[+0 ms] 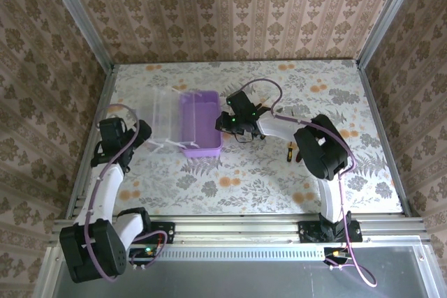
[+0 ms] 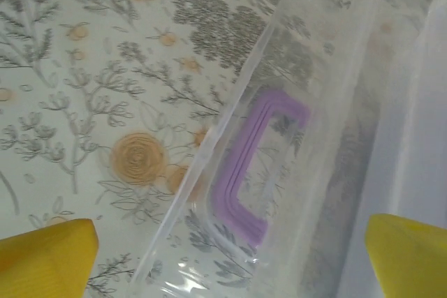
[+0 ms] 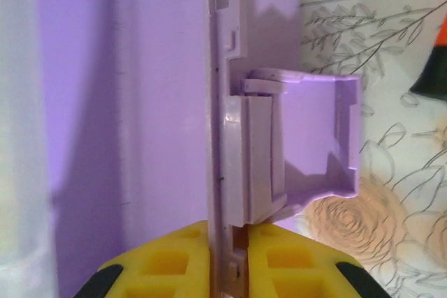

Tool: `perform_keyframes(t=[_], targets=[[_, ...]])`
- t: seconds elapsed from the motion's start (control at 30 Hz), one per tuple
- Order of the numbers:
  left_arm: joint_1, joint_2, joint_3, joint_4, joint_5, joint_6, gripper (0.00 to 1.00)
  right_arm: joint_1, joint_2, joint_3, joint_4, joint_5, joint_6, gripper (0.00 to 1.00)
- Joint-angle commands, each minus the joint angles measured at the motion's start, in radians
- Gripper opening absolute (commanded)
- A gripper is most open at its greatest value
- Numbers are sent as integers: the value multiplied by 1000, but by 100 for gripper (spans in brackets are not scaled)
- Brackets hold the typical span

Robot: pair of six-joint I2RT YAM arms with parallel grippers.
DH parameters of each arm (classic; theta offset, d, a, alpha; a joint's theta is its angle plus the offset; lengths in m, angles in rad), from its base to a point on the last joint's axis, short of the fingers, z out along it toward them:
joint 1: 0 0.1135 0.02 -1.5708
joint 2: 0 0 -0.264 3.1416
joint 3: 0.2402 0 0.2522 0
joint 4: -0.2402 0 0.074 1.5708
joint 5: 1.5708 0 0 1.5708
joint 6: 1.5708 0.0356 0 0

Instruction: Pack the tool kit

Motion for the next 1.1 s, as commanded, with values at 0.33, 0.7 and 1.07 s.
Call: perform_keyframes(t=[0.33,0.7,1.07], targets=[[52,45,342,-238,209,1,100,59,-158,-91,-83,77,70,49],[-375,197,570,-156,200,42,100,-154,-434,-168,-498,467,-229,57],[-630,346,572,-30,293,131,100,-532,-514,-372,-557,313,-299,48]])
